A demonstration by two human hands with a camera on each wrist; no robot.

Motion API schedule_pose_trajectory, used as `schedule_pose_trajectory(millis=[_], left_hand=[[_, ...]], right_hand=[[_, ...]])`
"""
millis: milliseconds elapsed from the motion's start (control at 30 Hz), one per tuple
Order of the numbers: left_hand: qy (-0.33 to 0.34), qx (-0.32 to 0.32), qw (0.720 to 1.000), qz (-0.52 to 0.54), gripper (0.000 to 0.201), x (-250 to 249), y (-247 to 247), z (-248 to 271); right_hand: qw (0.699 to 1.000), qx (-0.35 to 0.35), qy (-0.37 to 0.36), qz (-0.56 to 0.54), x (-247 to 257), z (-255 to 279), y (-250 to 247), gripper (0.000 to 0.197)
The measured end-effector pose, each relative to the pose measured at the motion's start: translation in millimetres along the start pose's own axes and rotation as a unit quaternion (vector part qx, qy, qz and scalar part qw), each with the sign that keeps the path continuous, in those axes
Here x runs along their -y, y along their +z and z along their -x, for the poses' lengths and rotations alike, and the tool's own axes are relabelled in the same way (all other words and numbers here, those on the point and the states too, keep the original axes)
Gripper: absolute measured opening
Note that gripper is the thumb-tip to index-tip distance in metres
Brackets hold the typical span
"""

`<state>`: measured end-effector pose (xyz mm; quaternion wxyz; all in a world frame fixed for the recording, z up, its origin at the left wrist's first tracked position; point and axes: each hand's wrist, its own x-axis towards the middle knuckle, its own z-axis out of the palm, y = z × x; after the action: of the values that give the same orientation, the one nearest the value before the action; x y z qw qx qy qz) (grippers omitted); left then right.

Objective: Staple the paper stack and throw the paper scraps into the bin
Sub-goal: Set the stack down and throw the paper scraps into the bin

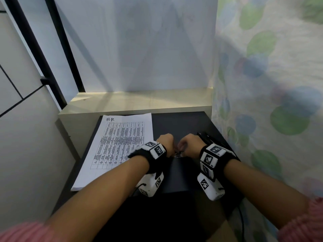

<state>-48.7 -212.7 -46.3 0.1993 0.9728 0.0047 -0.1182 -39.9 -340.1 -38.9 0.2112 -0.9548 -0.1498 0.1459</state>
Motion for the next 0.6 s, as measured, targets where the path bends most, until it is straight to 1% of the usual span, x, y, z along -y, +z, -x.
schedule_pose_trajectory(millis=[67, 133, 233, 333, 400, 433, 500, 600], left_hand=[[-0.008, -0.021, 1.0, 0.022, 0.038, 8, -7, -1], [-0.013, -0.032, 0.999, 0.028, 0.039, 17, -14, 1], [-0.011, -0.007, 0.999, 0.031, 0.039, 23, -15, 5], [0.021, 0.041, 0.995, 0.083, 0.04, 16, -9, 8], [0.046, 0.049, 0.994, 0.089, 0.038, 11, -9, 10], [0.055, 0.041, 0.995, 0.073, 0.038, 11, -12, 10], [0.062, 0.007, 0.997, 0.04, 0.038, 16, -17, 10], [0.054, -0.02, 0.998, 0.025, 0.037, 27, -25, 11]], right_hand=[[1.0, -0.017, 0.007, -0.022, -6, 0, -6, 0.032], [0.999, -0.012, 0.024, -0.021, -13, 0, -10, 0.033], [0.999, 0.01, 0.032, -0.024, -16, -1, -4, 0.033], [0.998, -0.009, 0.015, -0.054, -5, -6, 5, 0.029], [0.998, -0.014, 0.01, -0.054, 1, -9, 7, 0.028], [0.999, -0.015, 0.007, -0.047, 1, -10, 6, 0.029], [1.0, -0.008, -0.001, -0.023, 0, -8, 0, 0.036], [0.995, 0.048, -0.041, 0.081, 4, -2, -4, 0.056]])
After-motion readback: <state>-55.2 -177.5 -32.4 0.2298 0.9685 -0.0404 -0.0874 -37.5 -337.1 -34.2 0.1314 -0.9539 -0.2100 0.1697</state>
